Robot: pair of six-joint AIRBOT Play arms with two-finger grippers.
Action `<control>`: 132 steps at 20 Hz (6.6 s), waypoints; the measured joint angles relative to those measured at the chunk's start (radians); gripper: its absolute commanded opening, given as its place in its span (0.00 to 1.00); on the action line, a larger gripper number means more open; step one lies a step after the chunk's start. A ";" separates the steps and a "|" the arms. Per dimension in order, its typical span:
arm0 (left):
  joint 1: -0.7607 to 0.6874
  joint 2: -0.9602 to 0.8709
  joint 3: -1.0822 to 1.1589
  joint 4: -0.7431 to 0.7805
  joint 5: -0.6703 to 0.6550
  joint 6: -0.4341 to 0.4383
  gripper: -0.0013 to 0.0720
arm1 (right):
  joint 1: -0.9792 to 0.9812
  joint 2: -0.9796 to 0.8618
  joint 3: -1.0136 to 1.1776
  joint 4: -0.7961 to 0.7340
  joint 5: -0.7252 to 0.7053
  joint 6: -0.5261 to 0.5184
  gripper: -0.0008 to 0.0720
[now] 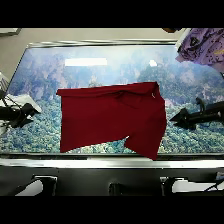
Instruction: Fold the clothes and pants, and hang the long-sleeved shirts on hangers.
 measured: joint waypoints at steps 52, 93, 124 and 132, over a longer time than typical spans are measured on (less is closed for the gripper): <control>-0.100 0.093 -0.336 -0.327 0.027 0.312 0.04 | 0.243 0.166 -0.007 0.069 0.200 -0.085 0.05; -0.261 -0.537 0.644 0.116 0.154 0.121 0.04 | 0.484 -0.316 0.910 -0.300 0.174 0.430 0.05; -0.349 -0.691 0.758 0.202 -0.326 0.066 0.05 | 0.489 -0.441 0.911 -0.529 -0.244 0.449 0.05; -0.339 -0.655 0.758 0.192 -0.395 0.055 0.97 | 0.473 -0.461 0.911 -0.526 -0.285 0.433 0.67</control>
